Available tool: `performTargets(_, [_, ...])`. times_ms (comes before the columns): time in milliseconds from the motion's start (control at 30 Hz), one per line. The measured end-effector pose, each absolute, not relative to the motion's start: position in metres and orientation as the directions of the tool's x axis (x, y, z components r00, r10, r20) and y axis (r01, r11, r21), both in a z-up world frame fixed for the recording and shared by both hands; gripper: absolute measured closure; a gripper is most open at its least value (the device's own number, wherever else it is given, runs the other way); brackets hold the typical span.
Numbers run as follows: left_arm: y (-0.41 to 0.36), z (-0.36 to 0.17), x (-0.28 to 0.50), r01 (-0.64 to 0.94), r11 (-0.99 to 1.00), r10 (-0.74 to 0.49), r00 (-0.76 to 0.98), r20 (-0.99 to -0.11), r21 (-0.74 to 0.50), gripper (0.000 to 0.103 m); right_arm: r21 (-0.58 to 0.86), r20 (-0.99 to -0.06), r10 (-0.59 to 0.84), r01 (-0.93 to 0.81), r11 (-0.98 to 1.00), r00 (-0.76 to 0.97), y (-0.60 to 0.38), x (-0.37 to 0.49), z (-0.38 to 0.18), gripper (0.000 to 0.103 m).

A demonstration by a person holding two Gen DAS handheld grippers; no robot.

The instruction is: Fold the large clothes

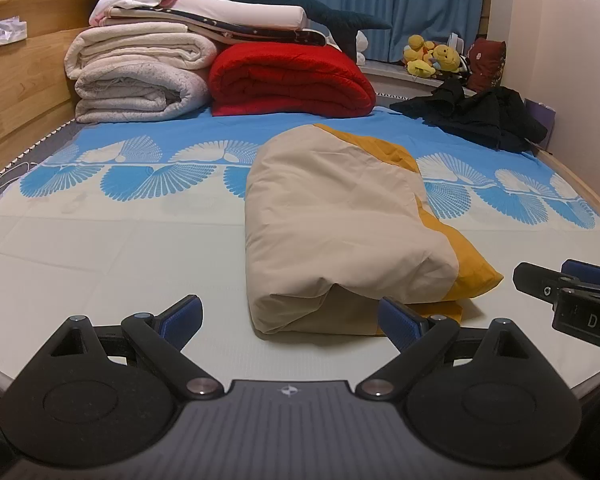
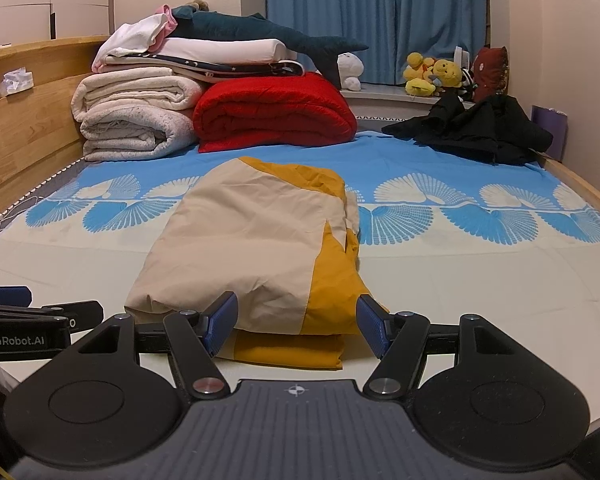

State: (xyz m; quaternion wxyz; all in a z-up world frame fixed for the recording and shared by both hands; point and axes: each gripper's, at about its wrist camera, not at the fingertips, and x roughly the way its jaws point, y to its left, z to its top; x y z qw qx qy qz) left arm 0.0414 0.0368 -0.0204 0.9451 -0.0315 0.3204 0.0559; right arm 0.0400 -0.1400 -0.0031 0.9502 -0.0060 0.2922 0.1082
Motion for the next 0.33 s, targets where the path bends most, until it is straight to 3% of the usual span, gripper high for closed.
performTargets(333, [0.0374,-0.0198,0.0422,-0.121,0.992,0.085,0.793,-0.603,-0.020,0.006,0.054,-0.556,0.209,-0.216,0.975,0.805,-0.1405,0.0400,-0.0036,0.036])
